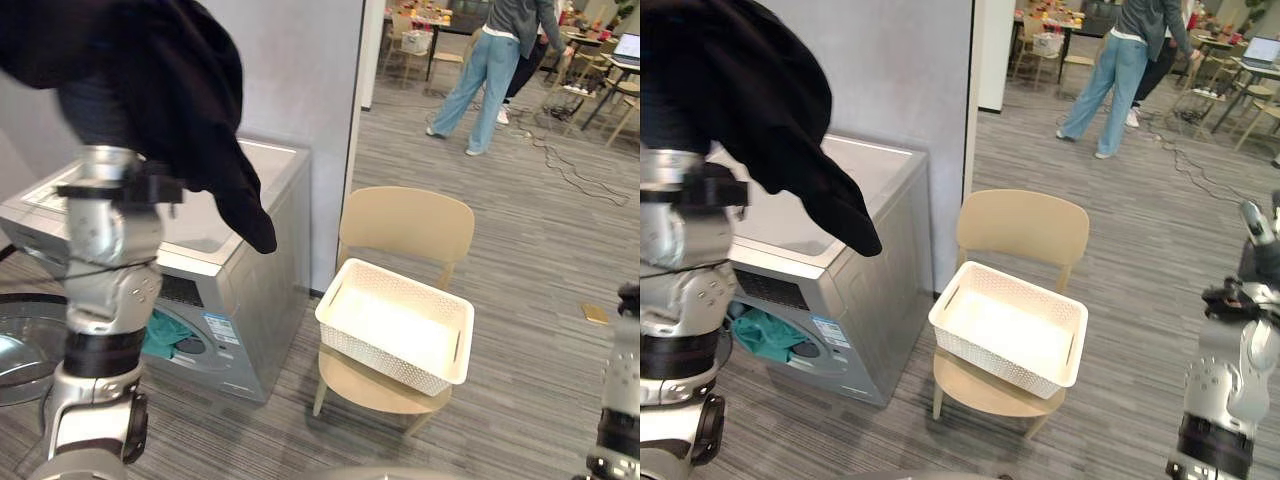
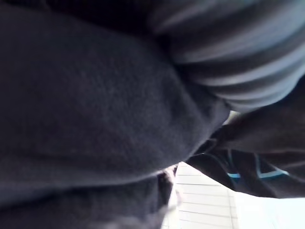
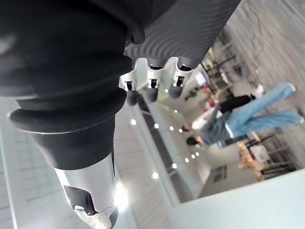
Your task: Pick up the laundry basket with both hands and put the clothes into the washing machine.
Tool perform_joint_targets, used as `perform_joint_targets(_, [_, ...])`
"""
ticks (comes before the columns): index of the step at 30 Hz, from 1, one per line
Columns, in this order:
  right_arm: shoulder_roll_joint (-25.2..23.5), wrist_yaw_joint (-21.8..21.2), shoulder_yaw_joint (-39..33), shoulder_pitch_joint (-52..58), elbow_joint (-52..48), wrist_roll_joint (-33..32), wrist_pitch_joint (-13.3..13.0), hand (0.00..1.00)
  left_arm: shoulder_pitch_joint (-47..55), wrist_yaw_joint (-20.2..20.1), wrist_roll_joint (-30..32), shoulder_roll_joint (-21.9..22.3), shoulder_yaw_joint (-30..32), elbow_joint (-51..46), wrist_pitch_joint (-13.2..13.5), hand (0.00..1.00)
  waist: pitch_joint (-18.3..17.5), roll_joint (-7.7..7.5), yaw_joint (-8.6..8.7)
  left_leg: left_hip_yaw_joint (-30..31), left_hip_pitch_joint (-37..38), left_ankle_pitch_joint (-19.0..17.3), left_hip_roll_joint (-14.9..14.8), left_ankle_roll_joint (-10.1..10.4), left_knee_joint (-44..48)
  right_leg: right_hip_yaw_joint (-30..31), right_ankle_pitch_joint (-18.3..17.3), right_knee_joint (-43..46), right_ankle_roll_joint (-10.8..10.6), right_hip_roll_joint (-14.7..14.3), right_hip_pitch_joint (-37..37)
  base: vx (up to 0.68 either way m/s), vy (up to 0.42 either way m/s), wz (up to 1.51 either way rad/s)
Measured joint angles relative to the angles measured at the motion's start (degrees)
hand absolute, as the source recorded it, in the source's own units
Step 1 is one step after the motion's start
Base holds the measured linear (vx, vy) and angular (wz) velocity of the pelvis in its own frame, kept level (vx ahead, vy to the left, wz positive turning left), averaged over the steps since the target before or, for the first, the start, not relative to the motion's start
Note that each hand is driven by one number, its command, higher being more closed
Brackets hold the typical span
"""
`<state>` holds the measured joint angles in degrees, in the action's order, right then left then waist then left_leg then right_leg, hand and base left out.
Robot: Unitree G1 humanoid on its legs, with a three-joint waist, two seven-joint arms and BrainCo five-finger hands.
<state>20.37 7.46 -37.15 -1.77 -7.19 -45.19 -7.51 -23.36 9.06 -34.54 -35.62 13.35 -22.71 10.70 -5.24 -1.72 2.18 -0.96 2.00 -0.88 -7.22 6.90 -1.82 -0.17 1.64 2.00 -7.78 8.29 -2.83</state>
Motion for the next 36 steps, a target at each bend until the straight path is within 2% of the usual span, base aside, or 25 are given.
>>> perform_joint_targets(3, [-6.08, 0.78, -4.29, 5.36, -2.67, 4.67, -0.33, 0.00, 11.82, -0.04, 5.06, 0.32, 11.13, -6.35, 1.98, 1.00, -0.75, 0.90, -0.45, 0.80, 0.14, -0.08, -0.18, 0.10, 0.01, -1.17, -0.80, -0.07, 0.48, 0.00, 0.72, 0.00, -0.012, 0.14])
perform_joint_targets(4, [-7.40, 1.15, -4.92, 6.68, -3.26, 5.64, -0.41, 0.00, 14.36, -0.10, 5.72, 1.00, 13.16, -6.97, 2.34, 1.00, -0.93, 1.01, -0.56, 0.82, 0.18, -0.16, -0.25, 0.20, 0.02, -1.25, -0.94, -0.04, 0.44, -0.03, 0.71, -0.01, -0.017, 0.10])
perform_joint_targets(6, [-12.87, 1.32, -6.96, 11.40, -4.18, 7.85, -0.88, 0.00, 24.27, -0.11, 7.08, 8.22, 21.17, -8.31, 3.09, 1.00, -1.21, 1.36, -1.48, 0.81, 0.34, -0.71, -0.40, 0.18, 0.09, -1.47, -1.32, -0.10, 0.39, -0.09, 0.70, -0.03, -0.014, 0.04])
perform_joint_targets(7, [-14.33, 1.34, -7.41, 12.42, -4.31, 8.19, -0.89, 0.00, 26.67, -0.06, 7.17, 10.86, 22.73, -8.30, 3.18, 1.00, -1.26, 1.43, -1.59, 0.81, 0.28, -0.88, -0.42, 0.34, 0.09, -1.57, -1.35, -0.11, 0.38, -0.08, 0.73, -0.02, -0.008, 0.07])
perform_joint_targets(8, [-17.47, 1.41, -7.91, 14.15, -4.60, 8.84, -0.99, 0.00, 31.15, 0.32, 7.35, 16.54, 25.11, -8.28, 3.13, 1.00, -1.37, 1.55, -1.71, 0.80, 0.04, -0.95, -0.48, 0.32, 0.18, -1.76, -1.37, -0.15, 0.35, -0.07, 0.70, -0.01, -0.004, 0.09])
perform_joint_targets(10, [-22.50, 1.42, -7.85, 17.30, -4.99, 8.90, -1.07, 0.00, 37.61, 1.21, 8.13, 24.94, 25.57, -7.83, 2.72, 1.00, -1.36, 1.42, -1.99, 0.83, -0.42, -1.03, -0.64, 0.26, 0.83, -2.20, -1.34, -0.13, 0.41, -0.10, 0.72, 0.00, -0.010, 0.07])
perform_joint_targets(11, [-25.53, 1.43, -7.75, 19.47, -4.98, 8.72, -1.12, 0.00, 41.16, 1.12, 8.07, 29.30, 24.32, -6.47, 2.01, 1.00, -1.21, 1.61, -2.69, 0.84, -0.43, -1.16, -0.73, 0.13, 1.18, -2.38, -1.34, -0.10, 0.47, -0.15, 0.98, 0.02, -0.012, 0.05])
perform_joint_targets(13, [-25.94, 1.37, -5.46, 22.60, -4.55, 8.65, -1.01, 0.00, 45.33, 1.07, 8.16, 34.28, 21.86, -3.00, 0.45, 1.00, -1.09, 1.44, -3.10, 0.95, -0.41, -2.06, -0.74, 0.22, 2.65, -2.63, -1.41, -0.06, 0.45, -0.07, 1.82, 0.01, -0.003, 0.02])
perform_joint_targets(15, [-26.39, 0.94, -3.37, 23.70, -2.54, 8.70, -1.22, 0.00, 48.42, 1.03, 11.69, 37.78, 18.28, 3.94, -1.64, 1.00, -0.98, 1.29, -3.11, 1.30, -1.24, -3.55, -0.85, 0.12, 4.50, -2.97, -1.79, -0.11, 0.48, -0.10, 2.55, -0.05, 0.001, 0.06])
perform_joint_targets(17, [-26.33, 0.30, -2.01, 23.72, 1.97, 8.36, -1.22, 0.00, 49.00, 0.74, 12.98, 39.09, 15.80, 10.25, -2.49, 1.00, -0.97, 1.29, -3.08, 1.37, -1.38, -3.89, -0.89, 0.31, 4.91, -3.03, -2.14, -0.02, 0.15, -0.12, 2.60, -0.03, -0.003, 0.03])
perform_joint_targets(20, [-25.97, -1.55, 2.57, 23.36, 17.06, 5.72, -0.78, 0.00, 47.78, -1.58, 16.63, 40.88, 14.01, 28.59, -4.62, 1.00, -0.81, 1.53, -3.02, 1.29, -1.44, -3.93, -0.95, 0.36, 5.05, -3.08, -2.11, 0.10, 0.21, -0.14, 2.51, 0.00, 0.000, 0.00])
perform_joint_targets(22, [-25.55, -2.86, 6.32, 22.51, 31.33, 6.73, 1.12, 0.00, 45.42, -3.00, 16.71, 40.62, 12.32, 45.99, -7.27, 1.00, -0.33, 1.89, -2.93, 0.96, -1.34, -3.99, -1.08, 0.28, 5.88, -2.98, -1.91, 0.48, 0.63, -0.22, 2.60, 0.03, -0.005, -0.05])
perform_joint_targets(24, [-25.29, -4.36, 8.44, 21.80, 42.14, 9.99, 3.67, 0.00, 42.70, -3.97, 16.67, 40.01, 11.73, 58.04, -8.72, 1.00, -0.18, 2.08, -3.04, 0.86, -1.29, -4.15, -1.10, 0.22, 5.95, -3.00, -2.12, 0.75, 0.86, -0.22, 2.55, 0.02, -0.003, -0.01])
perform_joint_targets(26, [-25.16, -5.75, 9.28, 21.37, 49.88, 13.83, 5.63, 0.00, 41.17, -4.26, 16.68, 39.97, 11.70, 65.38, -9.20, 1.00, 0.01, 2.12, -3.08, 0.77, -1.29, -4.35, -1.10, 0.21, 5.86, -2.99, -2.24, 0.73, 0.86, -0.22, 2.52, 0.00, 0.000, 0.00])
perform_joint_targets(30, [-24.98, -7.77, 7.69, 21.16, 57.67, 26.61, 8.06, 0.00, 39.09, -6.15, 17.82, 40.07, 12.77, 72.90, -9.35, 1.00, 0.46, 2.02, -2.93, 0.28, -1.16, -5.14, -1.09, 0.32, 5.75, -2.67, -2.47, 0.68, 0.92, -0.22, 2.53, 0.02, 0.002, -0.05])
perform_joint_targets(32, [-24.84, -7.78, 6.67, 20.46, 58.74, 29.73, 8.03, 0.00, 38.00, -6.60, 18.74, 40.47, 14.49, 73.47, -9.36, 1.00, 0.65, 1.78, -2.98, 0.05, -1.04, -5.19, -1.10, 0.31, 5.55, -2.53, -2.47, 0.61, 0.92, -0.22, 2.54, 0.04, 0.003, -0.07])
perform_joint_targets(35, [-24.02, -7.81, 6.02, 18.68, 61.75, 30.15, 8.04, 0.00, 36.78, -6.80, 19.77, 40.50, 15.97, 75.28, -9.31, 1.00, 1.10, 1.64, -3.10, -0.75, 0.11, -5.15, -1.09, 0.29, 4.53, -1.83, -2.47, 0.27, 0.91, -0.25, 2.74, 0.02, 0.003, -0.11])
perform_joint_targets(36, [-22.64, -8.90, 6.06, 14.50, 66.58, 31.79, 7.97, 0.00, 33.46, -7.77, 21.82, 37.74, 14.25, 80.76, -9.25, 1.00, 3.31, 0.33, -3.10, -1.08, 1.87, -4.95, -0.80, 0.30, 3.85, -1.84, -2.29, -0.63, 0.40, -0.09, 3.57, 0.01, 0.003, -0.06])
